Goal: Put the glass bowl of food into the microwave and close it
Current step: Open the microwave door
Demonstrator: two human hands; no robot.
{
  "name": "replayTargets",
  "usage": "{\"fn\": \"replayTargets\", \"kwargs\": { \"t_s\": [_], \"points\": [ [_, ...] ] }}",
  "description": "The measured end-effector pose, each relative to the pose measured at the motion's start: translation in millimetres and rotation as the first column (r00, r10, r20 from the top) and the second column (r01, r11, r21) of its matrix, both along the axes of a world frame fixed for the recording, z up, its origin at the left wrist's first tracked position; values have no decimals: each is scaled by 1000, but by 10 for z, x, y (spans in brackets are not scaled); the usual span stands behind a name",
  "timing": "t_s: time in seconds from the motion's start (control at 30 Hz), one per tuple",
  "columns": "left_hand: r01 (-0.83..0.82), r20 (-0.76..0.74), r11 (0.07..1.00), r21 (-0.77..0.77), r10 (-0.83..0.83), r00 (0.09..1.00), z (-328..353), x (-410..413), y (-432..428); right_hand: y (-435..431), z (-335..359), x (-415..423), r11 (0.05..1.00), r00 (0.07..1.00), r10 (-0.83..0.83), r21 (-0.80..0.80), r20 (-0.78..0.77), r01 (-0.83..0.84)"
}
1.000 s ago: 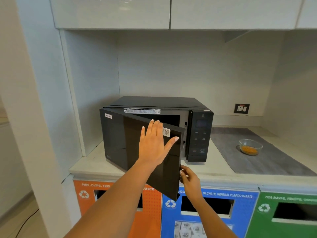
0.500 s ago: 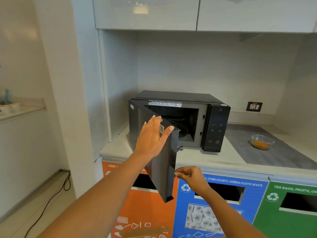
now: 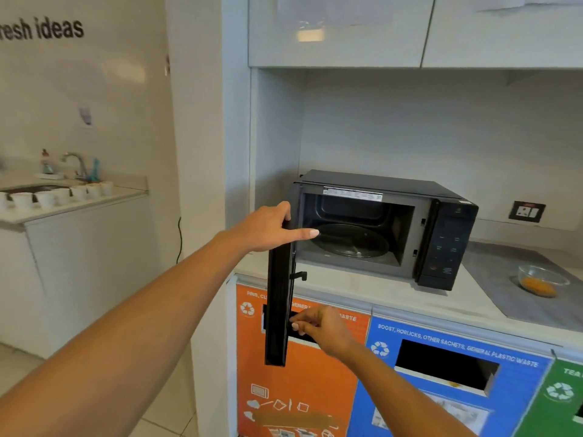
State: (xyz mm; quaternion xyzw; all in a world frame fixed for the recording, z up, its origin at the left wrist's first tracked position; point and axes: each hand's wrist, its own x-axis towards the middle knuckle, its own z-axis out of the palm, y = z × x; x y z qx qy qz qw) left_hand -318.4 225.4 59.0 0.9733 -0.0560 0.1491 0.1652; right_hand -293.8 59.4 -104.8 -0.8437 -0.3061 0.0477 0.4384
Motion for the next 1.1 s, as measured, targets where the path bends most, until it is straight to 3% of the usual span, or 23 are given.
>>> {"fn": "replayTargets", "kwargs": {
  "t_s": [0.3, 0.43, 1.1],
  "points": [
    [-133, -9, 978, 161, 136, 991, -51, -64, 90, 422, 34, -161, 988, 987, -8, -152, 158, 33],
    [-155, 35, 977, 148, 152, 988, -114, -96, 216, 594, 3, -229, 981, 980, -15, -188, 201, 53],
    [-156, 22, 951, 265, 156, 987, -128, -136, 568, 959, -122, -265, 965, 979, -59, -239, 196, 106]
  ]
}}
